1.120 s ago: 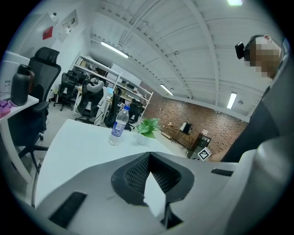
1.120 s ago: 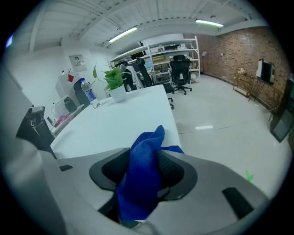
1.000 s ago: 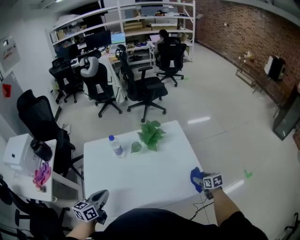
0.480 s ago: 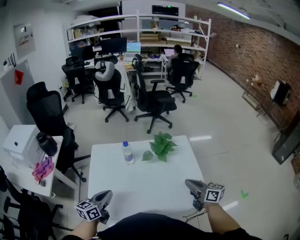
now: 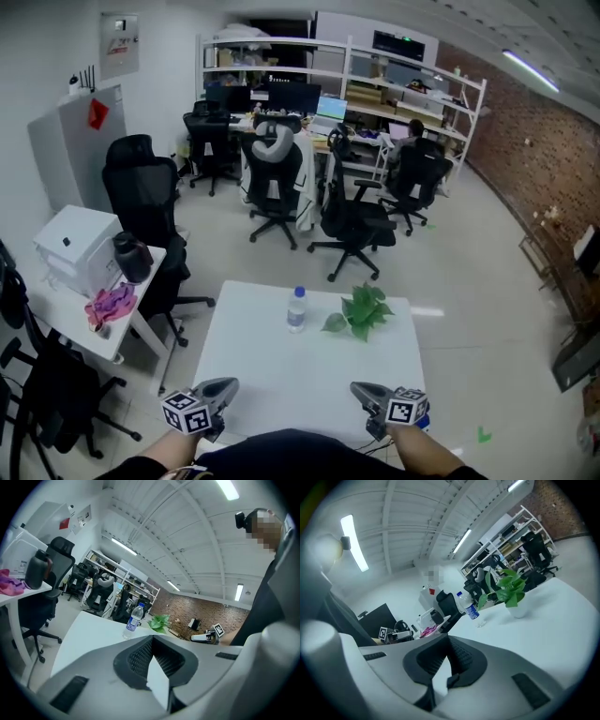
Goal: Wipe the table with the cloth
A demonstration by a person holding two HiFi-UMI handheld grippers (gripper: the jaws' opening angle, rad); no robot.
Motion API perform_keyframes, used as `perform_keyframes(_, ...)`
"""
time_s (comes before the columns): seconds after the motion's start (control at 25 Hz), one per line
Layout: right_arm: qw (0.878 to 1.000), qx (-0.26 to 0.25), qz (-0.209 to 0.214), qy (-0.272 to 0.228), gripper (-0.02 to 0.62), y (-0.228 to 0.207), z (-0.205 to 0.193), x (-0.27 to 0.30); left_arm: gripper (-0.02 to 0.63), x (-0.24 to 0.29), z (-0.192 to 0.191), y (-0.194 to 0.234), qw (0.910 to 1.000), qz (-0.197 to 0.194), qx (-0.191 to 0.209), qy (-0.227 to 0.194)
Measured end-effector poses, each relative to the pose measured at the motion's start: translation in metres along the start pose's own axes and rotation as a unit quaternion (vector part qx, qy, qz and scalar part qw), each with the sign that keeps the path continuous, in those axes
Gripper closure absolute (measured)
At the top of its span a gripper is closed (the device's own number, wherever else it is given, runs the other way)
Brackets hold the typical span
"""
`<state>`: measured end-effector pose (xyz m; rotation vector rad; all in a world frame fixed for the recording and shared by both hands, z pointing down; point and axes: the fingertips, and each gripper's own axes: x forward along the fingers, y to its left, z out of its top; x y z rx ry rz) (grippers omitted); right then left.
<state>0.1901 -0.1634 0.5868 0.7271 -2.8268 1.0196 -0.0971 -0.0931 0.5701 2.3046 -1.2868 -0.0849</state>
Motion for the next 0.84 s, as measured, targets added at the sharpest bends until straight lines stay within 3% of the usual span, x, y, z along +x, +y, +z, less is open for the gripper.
perform_keyframes(0.2, 0.999, -0.036, -0.010, 0.028, 0.595, 0.000, -0.002, 0.007, 0.611, -0.004, 0.003, 0.004, 1.0000, 0.006, 0.005, -0.004)
perform_keyframes(0.84, 0.997, -0.065, -0.015, 0.043, 0.595, -0.009, 0.014, 0.009, 0.611, 0.038, 0.005, -0.015, 0.9993, -0.031, 0.013, 0.017)
